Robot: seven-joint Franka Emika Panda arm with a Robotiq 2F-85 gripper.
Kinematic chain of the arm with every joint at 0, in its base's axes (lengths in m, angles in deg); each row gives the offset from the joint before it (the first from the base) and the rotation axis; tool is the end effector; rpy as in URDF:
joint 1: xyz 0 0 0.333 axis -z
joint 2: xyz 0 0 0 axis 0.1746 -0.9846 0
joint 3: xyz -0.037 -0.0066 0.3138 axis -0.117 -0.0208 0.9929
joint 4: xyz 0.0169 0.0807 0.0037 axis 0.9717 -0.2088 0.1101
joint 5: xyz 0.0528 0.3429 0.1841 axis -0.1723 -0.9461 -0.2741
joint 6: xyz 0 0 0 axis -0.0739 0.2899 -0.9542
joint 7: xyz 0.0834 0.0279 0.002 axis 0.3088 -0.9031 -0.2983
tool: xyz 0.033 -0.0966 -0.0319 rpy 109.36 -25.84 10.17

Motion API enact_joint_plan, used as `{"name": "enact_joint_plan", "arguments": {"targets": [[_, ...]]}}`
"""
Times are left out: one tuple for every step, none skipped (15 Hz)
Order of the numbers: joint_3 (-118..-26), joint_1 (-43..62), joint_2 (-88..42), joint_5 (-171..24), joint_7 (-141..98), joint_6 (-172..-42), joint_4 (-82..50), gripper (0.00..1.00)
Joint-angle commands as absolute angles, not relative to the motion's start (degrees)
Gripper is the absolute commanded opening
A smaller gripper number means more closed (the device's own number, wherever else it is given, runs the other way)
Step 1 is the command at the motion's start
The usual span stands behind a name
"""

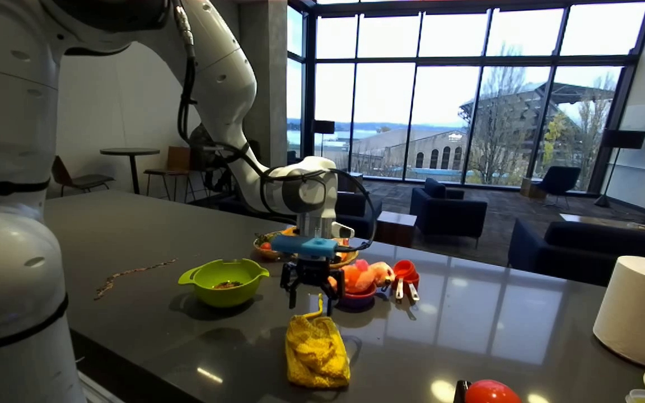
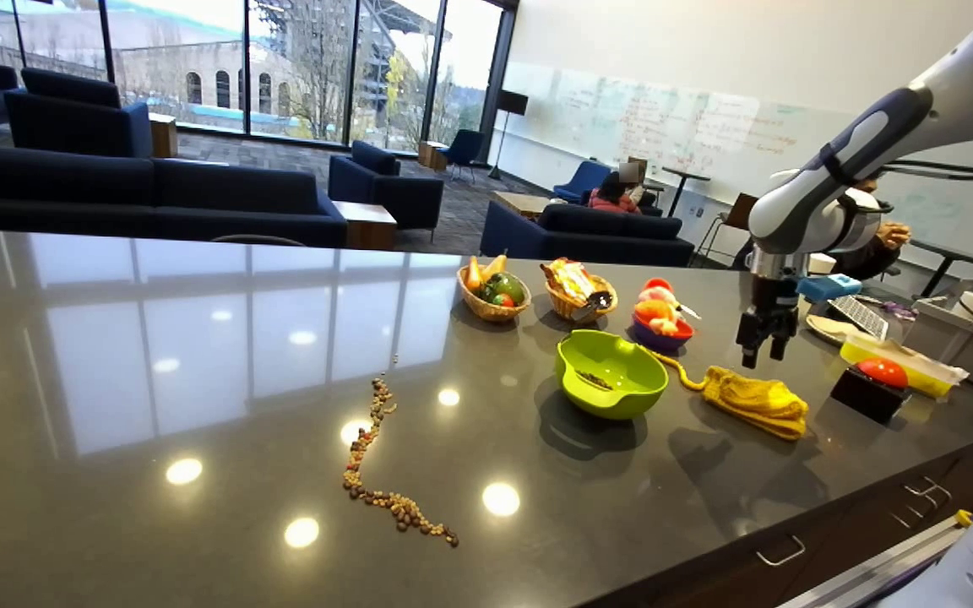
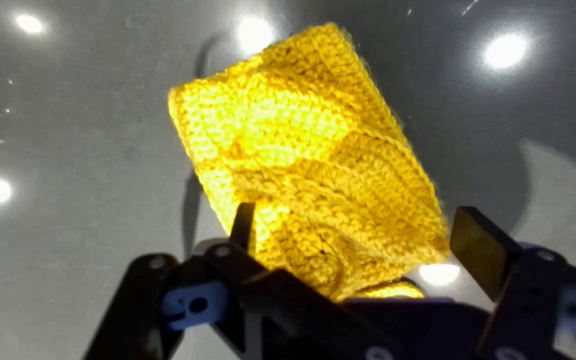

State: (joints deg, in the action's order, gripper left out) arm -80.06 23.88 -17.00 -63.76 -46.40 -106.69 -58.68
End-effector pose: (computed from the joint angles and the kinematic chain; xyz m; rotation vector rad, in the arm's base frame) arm 0.4386 -0.2187 0.2410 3.0278 0.1136 -0.3666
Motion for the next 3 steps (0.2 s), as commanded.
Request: {"name": "enact_joint_plan", "arguments": {"targets": [[-79.80,23.86,-16.32,-63.73,-47.20,-107.21,-59.26,1.00],[-79.71,23.74,-15.64,-63.73,-47.80,-107.70,-59.87,1.00],[-79.67,23.65,-15.16,-63.71,-47.98,-107.88,-60.28,1.00]]}}
